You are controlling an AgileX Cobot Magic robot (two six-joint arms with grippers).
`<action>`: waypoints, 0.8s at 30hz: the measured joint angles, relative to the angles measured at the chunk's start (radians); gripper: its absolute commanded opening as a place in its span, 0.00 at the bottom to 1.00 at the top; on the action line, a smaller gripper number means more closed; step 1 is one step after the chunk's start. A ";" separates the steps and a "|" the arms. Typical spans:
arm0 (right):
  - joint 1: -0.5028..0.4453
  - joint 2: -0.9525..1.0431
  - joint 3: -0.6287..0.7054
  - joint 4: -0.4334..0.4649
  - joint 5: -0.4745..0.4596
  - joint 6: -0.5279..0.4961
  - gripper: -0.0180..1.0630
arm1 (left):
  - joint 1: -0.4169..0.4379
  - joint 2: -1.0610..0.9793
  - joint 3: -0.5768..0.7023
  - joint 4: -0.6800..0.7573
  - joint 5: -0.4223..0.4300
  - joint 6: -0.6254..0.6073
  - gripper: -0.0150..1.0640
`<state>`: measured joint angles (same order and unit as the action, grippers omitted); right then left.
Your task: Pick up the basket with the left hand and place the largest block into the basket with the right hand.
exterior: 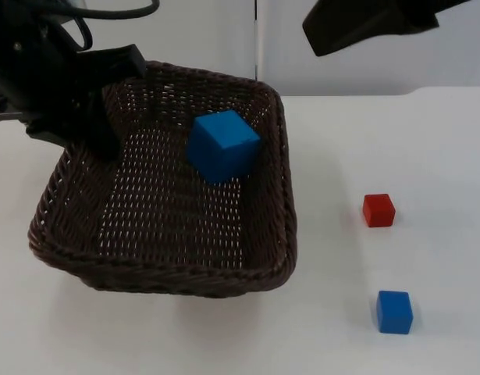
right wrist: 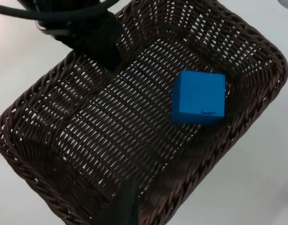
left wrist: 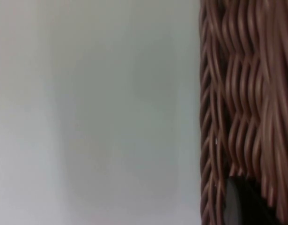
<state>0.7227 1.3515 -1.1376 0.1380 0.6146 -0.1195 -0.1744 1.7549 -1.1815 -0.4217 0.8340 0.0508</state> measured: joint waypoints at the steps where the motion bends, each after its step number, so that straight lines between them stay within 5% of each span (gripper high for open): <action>1: 0.000 0.000 0.000 0.000 0.000 0.000 0.88 | 0.000 0.000 0.000 -0.002 -0.001 0.000 0.01; 13: 0.000 0.000 0.000 0.000 0.000 0.002 0.88 | 0.000 0.015 0.000 -0.073 -0.050 0.037 0.01; 24: 0.000 0.000 0.000 0.000 0.023 0.004 0.88 | -0.002 0.181 0.000 -0.345 -0.125 0.316 0.01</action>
<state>0.7227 1.3515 -1.1376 0.1380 0.6373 -0.1154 -0.1762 1.9359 -1.1815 -0.7666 0.7092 0.3668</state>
